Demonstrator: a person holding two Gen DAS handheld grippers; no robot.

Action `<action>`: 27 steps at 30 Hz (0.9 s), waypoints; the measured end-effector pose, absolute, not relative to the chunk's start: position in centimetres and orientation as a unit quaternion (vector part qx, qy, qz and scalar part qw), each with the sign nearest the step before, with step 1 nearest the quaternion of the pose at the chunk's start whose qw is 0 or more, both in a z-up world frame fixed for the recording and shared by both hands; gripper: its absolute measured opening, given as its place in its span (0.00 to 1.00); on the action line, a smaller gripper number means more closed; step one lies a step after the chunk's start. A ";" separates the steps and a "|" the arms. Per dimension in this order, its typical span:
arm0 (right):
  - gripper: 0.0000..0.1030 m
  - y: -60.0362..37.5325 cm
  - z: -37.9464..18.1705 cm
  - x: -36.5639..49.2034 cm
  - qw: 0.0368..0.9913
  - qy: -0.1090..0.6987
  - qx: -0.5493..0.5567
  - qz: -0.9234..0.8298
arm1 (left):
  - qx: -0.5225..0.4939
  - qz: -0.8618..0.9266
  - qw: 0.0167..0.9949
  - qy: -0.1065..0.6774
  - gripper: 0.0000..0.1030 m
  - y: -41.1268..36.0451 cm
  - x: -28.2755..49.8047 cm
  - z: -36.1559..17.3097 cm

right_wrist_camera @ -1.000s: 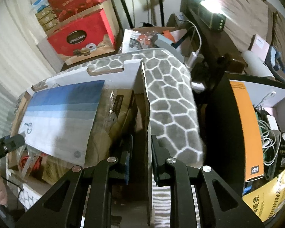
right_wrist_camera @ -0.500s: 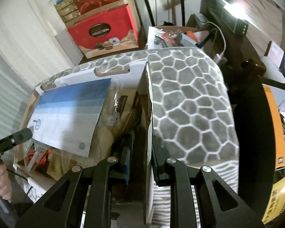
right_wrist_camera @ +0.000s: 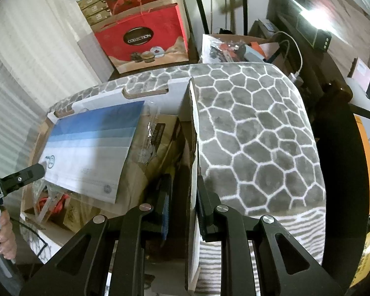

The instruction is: Organize objects

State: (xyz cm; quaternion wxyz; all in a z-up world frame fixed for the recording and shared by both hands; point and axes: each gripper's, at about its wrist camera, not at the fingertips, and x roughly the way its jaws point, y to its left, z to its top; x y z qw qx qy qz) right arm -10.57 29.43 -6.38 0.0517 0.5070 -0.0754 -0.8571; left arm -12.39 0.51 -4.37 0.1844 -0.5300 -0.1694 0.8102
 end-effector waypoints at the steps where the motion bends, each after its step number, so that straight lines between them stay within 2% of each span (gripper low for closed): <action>1: 0.19 29.3 -6.4 -10.6 0.051 -0.072 0.506 -0.858 | -0.531 0.810 0.184 -0.170 0.55 0.5 -12.5 -4.4; 6: 0.19 29.3 -6.4 -10.1 0.051 -0.068 0.501 -0.861 | -0.539 0.804 0.183 -0.169 0.55 0.4 -12.7 -4.5; 9: 0.38 29.7 -5.9 -9.5 0.037 -0.067 0.493 -0.867 | -0.537 0.805 0.180 -0.179 0.56 -0.2 -12.5 -3.8; 10: 0.41 29.8 -5.7 -9.3 0.034 -0.066 0.489 -0.869 | -0.531 0.808 0.181 -0.179 0.58 -0.5 -12.3 -3.2; 14: 0.44 30.7 -4.0 -8.1 0.025 -0.074 0.468 -0.880 | -0.504 0.829 0.179 -0.165 0.67 -1.0 -11.1 -0.5; 19: 0.52 30.6 -1.7 -6.0 0.025 -0.067 0.441 -0.895 | -0.469 0.859 0.164 -0.122 0.70 -0.8 -8.3 2.6; 22: 0.59 29.7 -0.7 -4.5 0.031 -0.055 0.428 -0.902 | -0.453 0.874 0.146 -0.094 0.81 -0.7 -6.5 3.4; 27: 0.67 27.5 0.3 -2.0 0.041 -0.034 0.409 -0.911 | -0.439 0.886 0.130 -0.071 0.82 -0.7 -3.6 3.4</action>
